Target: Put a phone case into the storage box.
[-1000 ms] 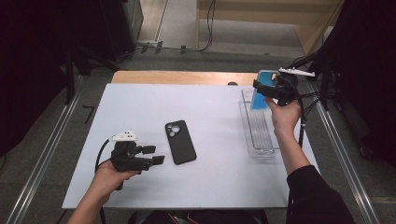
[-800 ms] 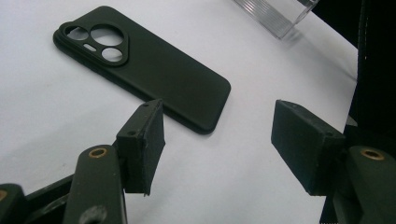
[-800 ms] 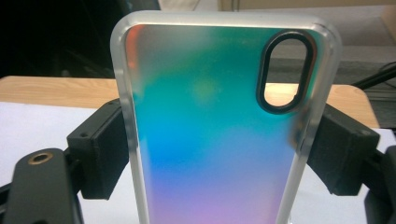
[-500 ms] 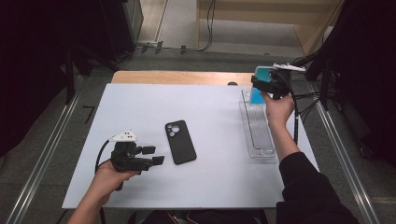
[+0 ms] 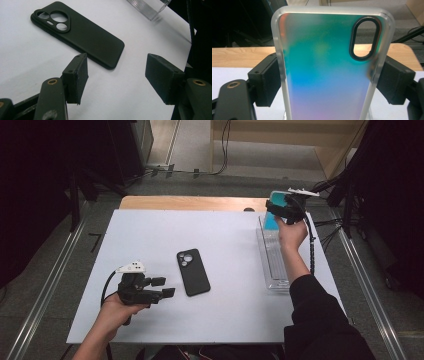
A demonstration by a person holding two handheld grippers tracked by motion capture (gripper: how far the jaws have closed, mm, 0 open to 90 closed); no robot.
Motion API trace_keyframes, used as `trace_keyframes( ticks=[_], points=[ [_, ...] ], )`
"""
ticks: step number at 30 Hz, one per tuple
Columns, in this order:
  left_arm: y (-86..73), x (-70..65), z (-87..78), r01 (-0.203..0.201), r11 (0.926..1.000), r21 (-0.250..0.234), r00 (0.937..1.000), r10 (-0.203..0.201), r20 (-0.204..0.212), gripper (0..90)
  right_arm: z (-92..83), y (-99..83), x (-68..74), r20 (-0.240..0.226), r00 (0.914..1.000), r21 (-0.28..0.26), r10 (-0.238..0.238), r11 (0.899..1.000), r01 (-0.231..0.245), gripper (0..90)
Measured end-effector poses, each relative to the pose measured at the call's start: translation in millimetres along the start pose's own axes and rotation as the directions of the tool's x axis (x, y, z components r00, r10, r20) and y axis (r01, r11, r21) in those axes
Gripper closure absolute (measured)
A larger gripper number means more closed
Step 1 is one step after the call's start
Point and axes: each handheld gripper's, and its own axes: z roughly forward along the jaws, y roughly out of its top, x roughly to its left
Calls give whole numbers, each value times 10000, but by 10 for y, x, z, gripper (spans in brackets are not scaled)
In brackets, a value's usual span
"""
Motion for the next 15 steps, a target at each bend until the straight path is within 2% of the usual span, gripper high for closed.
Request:
trace_keyframes(
  ticks=[9,15],
  points=[
    [-6,3,-5,20,10000,-17,10000,-20,6,354,153,-98,42,372,9981,116,-497,9987,493,146],
    [-6,2,-5,12,10000,-2,10000,-12,24,354,205,-163,28,464,9980,196,-425,9989,416,144]
  ],
)
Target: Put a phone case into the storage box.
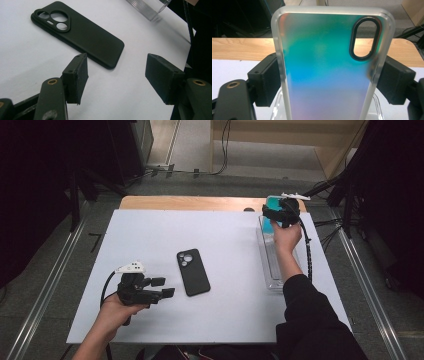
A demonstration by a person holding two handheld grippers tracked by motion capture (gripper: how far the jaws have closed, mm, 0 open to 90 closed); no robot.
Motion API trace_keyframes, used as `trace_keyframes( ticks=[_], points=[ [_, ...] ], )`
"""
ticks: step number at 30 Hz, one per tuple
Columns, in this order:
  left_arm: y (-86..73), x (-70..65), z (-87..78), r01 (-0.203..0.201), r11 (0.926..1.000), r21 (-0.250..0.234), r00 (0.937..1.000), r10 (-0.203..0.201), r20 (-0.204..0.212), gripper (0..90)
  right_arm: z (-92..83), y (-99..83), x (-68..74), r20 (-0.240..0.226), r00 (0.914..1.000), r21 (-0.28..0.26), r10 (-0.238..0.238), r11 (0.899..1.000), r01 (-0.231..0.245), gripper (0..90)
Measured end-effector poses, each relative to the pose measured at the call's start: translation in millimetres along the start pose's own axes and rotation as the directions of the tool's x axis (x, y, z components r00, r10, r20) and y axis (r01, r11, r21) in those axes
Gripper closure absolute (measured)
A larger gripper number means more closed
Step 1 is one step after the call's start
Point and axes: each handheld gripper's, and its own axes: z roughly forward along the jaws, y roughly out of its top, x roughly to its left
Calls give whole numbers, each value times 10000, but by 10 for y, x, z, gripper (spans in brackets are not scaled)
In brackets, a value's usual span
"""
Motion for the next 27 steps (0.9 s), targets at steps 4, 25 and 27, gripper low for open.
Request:
trace_keyframes(
  ticks=[4,25,27],
  points=[
    [3,-2,8,16,10000,15,10000,-16,10,354,31,-54,9,38,10000,100,-11,9999,11,143],
    [9,10,26,64,10000,60,10000,-64,31,354,74,-123,100,198,9964,-141,-826,9965,829,138],
    [9,10,25,71,10000,45,10000,-71,30,354,92,-135,125,449,9942,-10,-973,9952,975,135]
  ],
)
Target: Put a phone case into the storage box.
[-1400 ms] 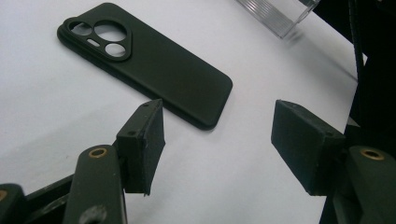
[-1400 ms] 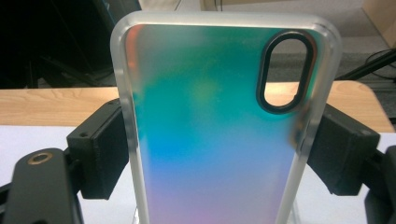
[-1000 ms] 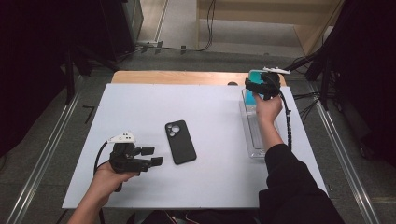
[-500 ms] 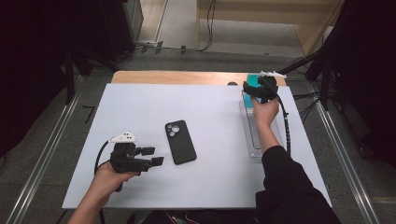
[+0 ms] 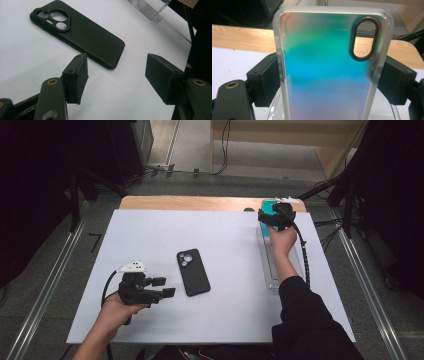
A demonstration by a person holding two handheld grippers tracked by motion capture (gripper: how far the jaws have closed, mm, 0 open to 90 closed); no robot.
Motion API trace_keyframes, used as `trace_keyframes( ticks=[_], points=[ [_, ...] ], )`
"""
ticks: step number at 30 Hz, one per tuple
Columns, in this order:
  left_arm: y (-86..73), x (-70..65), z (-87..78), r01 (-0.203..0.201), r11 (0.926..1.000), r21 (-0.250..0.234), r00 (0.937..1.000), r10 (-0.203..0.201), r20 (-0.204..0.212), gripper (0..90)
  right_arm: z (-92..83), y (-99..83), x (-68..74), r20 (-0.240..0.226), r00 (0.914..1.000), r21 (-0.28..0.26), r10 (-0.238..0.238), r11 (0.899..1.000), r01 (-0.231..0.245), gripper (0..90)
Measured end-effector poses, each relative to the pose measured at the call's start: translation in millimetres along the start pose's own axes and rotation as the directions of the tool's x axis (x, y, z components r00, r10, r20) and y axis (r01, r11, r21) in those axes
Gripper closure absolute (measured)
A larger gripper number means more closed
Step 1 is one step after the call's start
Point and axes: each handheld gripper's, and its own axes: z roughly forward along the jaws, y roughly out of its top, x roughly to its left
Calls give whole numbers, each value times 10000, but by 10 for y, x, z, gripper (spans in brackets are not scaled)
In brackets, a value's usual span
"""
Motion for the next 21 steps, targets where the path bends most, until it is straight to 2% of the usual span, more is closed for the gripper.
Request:
trace_keyframes(
  ticks=[2,21],
  points=[
    [0,2,-5,-14,10000,22,10000,14,-1,354,12,-9,1,-39,10000,54,10,10000,-10,107],
    [3,5,-3,-3,10000,-8,10000,3,-16,354,24,-8,-33,-450,9990,-18,-10,10000,10,82]
  ],
)
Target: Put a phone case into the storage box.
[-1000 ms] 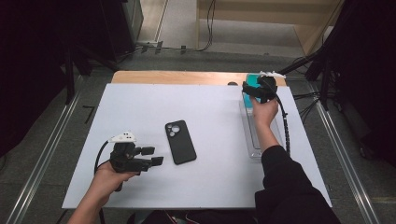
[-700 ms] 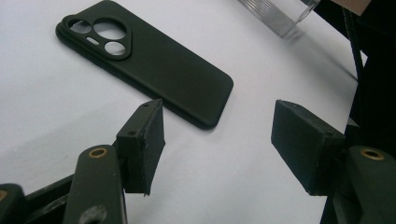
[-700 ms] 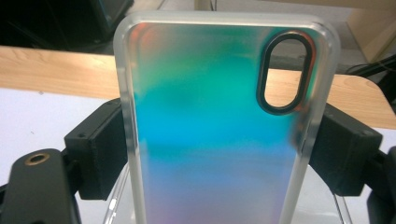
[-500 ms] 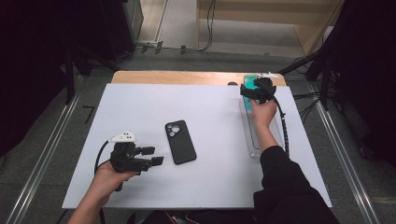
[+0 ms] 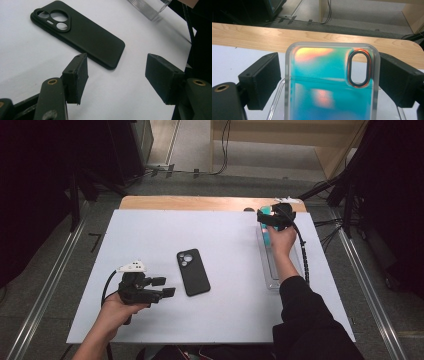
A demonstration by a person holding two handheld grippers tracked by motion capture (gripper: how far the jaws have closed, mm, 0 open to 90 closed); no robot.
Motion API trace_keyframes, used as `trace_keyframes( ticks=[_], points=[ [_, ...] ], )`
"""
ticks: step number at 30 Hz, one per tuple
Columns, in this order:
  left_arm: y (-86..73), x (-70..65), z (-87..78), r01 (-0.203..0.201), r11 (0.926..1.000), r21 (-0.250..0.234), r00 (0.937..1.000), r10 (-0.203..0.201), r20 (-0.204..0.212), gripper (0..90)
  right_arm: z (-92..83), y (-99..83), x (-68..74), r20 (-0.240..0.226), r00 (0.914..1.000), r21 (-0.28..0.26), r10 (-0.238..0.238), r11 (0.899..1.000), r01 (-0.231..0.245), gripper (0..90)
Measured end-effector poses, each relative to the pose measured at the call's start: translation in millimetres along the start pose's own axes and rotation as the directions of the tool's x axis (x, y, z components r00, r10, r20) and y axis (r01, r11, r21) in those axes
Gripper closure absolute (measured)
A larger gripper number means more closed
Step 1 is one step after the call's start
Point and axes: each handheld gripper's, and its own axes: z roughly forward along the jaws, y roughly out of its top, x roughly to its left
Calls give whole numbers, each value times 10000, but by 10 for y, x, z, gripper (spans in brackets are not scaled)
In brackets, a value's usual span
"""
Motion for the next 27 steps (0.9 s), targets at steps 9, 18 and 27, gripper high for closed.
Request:
trace_keyframes(
  ticks=[9,18,27],
  points=[
    [6,13,1,64,10000,36,10000,-64,-22,354,-91,51,-22,-357,9992,24,204,9998,-204,12],
    [23,18,10,217,9997,83,9998,-217,17,354,-387,163,-62,-965,9951,418,217,9990,-178,13],
    [58,18,10,295,9995,107,9995,-296,120,339,-681,170,24,-2158,9763,963,138,9953,72,14]
  ],
)
